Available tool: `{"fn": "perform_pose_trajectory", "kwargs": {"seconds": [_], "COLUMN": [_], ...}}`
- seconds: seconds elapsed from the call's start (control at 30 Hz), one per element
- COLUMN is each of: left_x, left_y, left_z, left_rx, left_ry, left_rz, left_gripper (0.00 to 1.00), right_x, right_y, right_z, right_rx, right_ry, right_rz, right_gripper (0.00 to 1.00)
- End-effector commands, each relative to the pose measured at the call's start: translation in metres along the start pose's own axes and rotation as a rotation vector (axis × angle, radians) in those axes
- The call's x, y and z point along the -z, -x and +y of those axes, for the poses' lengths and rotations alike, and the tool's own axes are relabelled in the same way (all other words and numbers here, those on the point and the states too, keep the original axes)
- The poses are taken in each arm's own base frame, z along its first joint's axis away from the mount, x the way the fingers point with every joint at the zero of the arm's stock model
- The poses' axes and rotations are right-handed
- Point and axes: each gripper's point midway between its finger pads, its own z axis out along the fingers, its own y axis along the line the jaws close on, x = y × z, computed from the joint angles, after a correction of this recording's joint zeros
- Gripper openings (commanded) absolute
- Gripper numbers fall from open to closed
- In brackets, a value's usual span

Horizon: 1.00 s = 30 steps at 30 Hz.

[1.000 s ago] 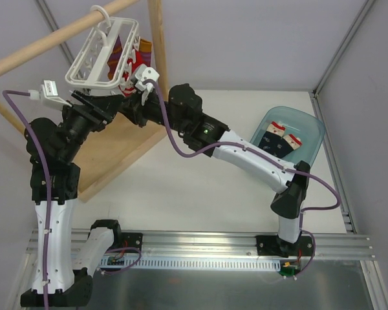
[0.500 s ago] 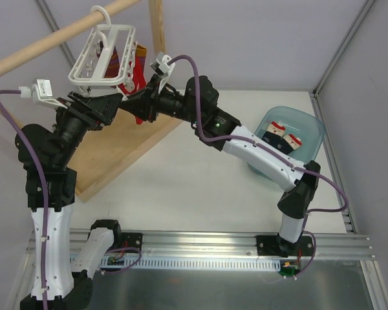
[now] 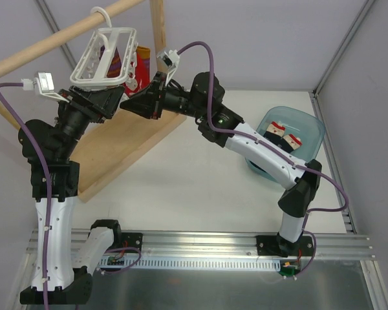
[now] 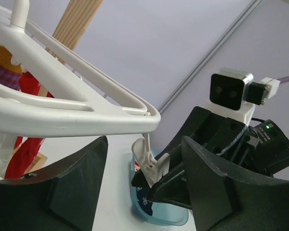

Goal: Clip the socks to the hanger
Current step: Open the clamp at the hanger.

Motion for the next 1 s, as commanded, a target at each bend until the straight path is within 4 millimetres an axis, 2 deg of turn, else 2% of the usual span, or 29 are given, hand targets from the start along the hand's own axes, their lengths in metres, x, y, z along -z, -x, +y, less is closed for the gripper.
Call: {"fn": "perform_pose_trajectory", "kwargs": {"seconds": [0.0, 0.23, 0.43, 0.53, 0.7, 0.83, 0.97], "left_x": [0.002, -0.002, -0.007, -0.011, -0.008, -0.003, -0.004], "left_y": [0.009, 0.009, 0.015, 0.014, 0.014, 0.017, 0.015], "left_z": [-0.025, -0.026, -0.029, -0.027, -0.027, -0.032, -0.029], "left_rx": [-0.039, 0.002, 0.079, 0.113, 0.116, 0.102, 0.101], "left_ry": [-0.111, -0.114, -0.11, -0.107, -0.103, -0.11, -0.103], "left_rz": [-0.025, -0.017, -0.023, -0.01, -0.022, -0.033, -0.033], "left_gripper": [0.63, 0.61, 0.61, 0.57, 0.54, 0.45, 0.42], "right_x": [0.012, 0.006, 0.004, 0.004, 0.005, 0.006, 0.006], "right_y": [0.031, 0.033, 0.032, 0.03, 0.031, 0.031, 0.031], "right_z": [0.061, 0.069, 0.071, 0.07, 0.068, 0.064, 0.061], "right_rx": [-0.075, -0.232, -0.29, -0.294, -0.292, -0.299, -0.299], "right_ry": [0.209, 0.272, 0.299, 0.296, 0.291, 0.285, 0.279], "right_rz": [-0.024, -0.002, 0.0, 0.003, 0.0, -0.004, -0.008], "right_gripper": [0.01, 0.01, 0.01, 0.01, 0.01, 0.01, 0.01]}}
